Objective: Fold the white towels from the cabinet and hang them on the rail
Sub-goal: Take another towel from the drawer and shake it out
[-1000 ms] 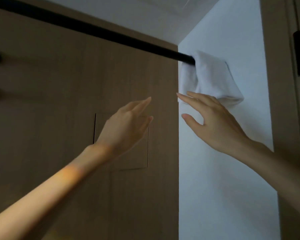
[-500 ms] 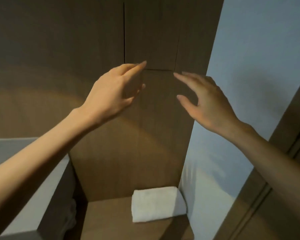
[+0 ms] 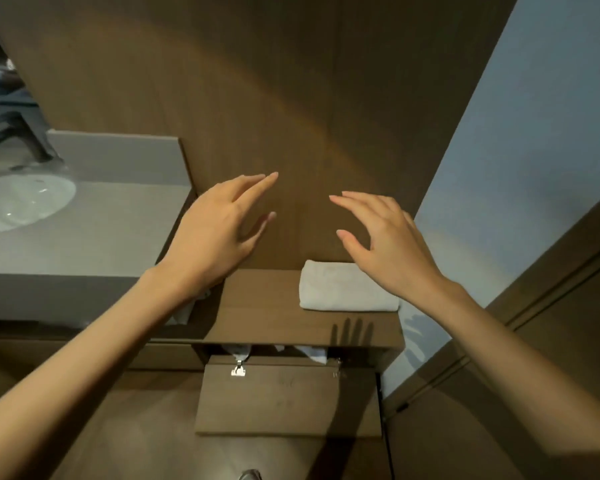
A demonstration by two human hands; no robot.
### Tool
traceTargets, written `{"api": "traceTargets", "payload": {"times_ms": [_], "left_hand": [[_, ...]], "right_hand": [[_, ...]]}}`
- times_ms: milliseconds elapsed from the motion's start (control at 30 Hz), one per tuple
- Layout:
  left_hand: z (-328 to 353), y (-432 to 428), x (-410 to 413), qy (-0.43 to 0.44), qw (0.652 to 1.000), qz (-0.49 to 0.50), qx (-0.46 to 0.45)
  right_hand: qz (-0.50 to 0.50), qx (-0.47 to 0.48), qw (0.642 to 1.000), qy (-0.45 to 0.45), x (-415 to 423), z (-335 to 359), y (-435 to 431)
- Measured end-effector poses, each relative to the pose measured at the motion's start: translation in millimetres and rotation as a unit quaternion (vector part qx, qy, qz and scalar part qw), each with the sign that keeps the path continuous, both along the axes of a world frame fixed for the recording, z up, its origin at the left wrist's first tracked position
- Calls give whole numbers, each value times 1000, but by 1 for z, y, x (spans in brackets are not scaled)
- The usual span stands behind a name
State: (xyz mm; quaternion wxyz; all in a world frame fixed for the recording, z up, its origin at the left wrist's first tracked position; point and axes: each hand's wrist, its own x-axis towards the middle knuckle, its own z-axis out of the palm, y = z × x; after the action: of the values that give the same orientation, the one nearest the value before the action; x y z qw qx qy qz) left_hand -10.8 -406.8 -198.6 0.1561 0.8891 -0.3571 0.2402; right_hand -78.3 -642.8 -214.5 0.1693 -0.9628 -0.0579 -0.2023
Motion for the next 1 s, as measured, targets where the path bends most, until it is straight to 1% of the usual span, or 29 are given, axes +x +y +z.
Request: {"api": "traceTargets", "payload": {"times_ms": [133, 233, 367, 467, 600, 733, 867, 1000], "left_hand": [[-79, 18, -3, 82, 996, 33, -12], [-155, 31, -1, 150, 987, 60, -12], [-273, 50, 13, 226, 970, 87, 9], [-362, 64, 29, 261, 959, 107, 23], [-477, 73, 63, 276, 952, 123, 36], [-578, 62, 100, 285, 950, 112, 52], [-657, 41, 126, 262, 957, 101, 67], [-721, 24, 138, 226, 966, 102, 73]], "right_hand": [[23, 31, 996, 78, -3, -73, 22], [35, 53, 987, 147, 1, -141, 39], [41, 53, 970, 232, 11, -250, 57], [39, 48, 956, 285, 20, -339, 69], [34, 27, 945, 325, 39, -473, 74], [6, 9, 937, 350, 61, -604, 66], [-20, -9, 942, 335, 81, -716, 47], [-67, -2, 943, 326, 102, -800, 25]]}}
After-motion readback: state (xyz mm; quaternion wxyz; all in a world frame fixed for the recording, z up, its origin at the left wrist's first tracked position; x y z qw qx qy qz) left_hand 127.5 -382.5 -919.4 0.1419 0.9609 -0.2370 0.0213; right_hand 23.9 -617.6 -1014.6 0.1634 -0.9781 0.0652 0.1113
